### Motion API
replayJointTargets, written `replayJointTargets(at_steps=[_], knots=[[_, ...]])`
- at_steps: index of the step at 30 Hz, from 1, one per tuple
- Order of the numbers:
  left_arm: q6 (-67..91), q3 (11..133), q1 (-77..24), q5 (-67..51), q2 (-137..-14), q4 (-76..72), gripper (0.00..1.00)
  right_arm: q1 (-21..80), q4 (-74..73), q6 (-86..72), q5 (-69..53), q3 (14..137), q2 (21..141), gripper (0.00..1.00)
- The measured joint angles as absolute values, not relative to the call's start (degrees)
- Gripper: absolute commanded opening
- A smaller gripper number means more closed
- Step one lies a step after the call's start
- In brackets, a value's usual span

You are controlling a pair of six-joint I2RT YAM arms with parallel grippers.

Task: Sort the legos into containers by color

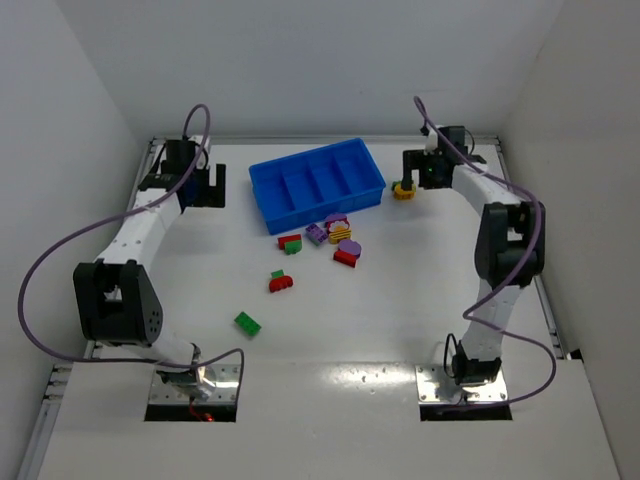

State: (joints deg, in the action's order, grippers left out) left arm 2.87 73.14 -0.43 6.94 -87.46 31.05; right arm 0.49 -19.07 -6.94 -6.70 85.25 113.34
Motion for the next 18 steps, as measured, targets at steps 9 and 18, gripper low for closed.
replayJointTargets(at_steps=[9, 18], knots=[[1.54, 75.50, -0.40, 8.38, -90.24, 31.53, 1.00, 3.88, -18.94, -4.51, -1.37, 94.65, 126.30, 0.94], [0.58, 77.84, -0.40, 9.08, -93.23, 31.88, 1.00, 4.69, -18.57, -3.55, 0.01, 98.59, 130.91, 0.98]])
